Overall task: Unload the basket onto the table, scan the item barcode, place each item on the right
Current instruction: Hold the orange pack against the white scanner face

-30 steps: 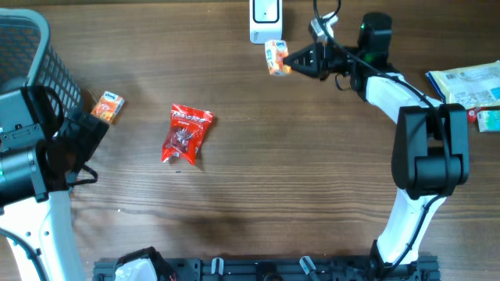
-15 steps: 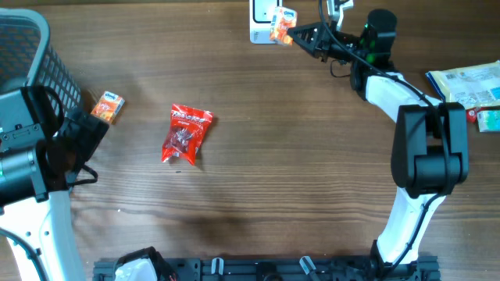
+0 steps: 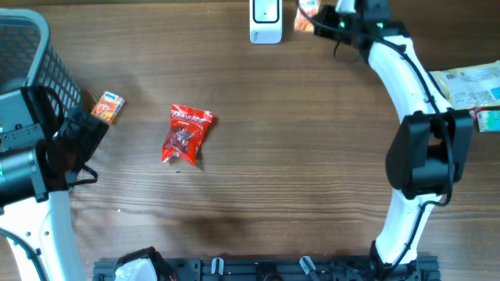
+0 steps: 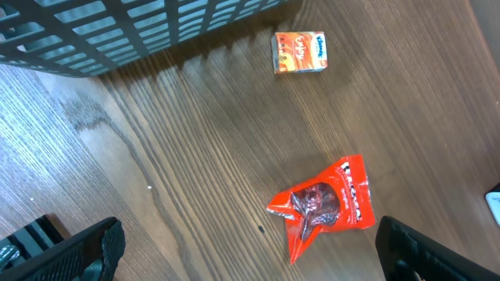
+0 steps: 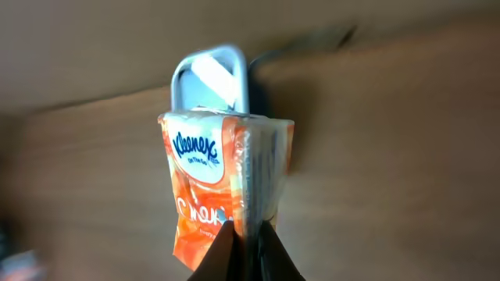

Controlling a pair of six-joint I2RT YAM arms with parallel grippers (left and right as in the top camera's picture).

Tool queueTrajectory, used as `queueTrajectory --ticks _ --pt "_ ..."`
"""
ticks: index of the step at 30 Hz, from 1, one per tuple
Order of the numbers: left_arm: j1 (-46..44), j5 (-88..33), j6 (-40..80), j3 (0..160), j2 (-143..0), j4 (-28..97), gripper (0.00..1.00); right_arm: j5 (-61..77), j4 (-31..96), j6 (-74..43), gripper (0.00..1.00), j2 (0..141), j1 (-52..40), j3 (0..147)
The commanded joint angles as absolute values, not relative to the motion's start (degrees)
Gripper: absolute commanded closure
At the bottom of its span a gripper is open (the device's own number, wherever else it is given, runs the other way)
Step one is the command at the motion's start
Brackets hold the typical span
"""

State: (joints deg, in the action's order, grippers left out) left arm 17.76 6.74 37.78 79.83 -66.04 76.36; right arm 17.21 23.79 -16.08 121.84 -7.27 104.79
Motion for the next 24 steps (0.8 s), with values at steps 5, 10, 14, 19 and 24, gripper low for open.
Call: queueTrajectory --ticks 5,10,14,19,24 --pt "18.17 6.48 37.76 79.83 -66.02 76.36 0.0 -21.67 16.64 13.93 0.96 122.48 -18.35 108.73" --pt "18.17 6.48 37.76 79.83 -66.02 76.36 0.0 -28.71 8.38 22.61 0.95 124.11 -22.79 108.73" --pt "18.17 6.48 37.76 79.83 -66.02 76.36 0.0 -28.47 4.47 28.21 0.95 125.91 -24.18 108.73" --pt "18.17 6.48 37.76 79.83 -66.02 76.38 0.0 -28.21 3.51 34.5 0.95 128.18 -25.12 108.73" --pt "18.17 6.48 37.76 79.83 -66.02 76.36 0.0 -27.4 3.44 39.7 0.95 131.13 -25.93 108.66"
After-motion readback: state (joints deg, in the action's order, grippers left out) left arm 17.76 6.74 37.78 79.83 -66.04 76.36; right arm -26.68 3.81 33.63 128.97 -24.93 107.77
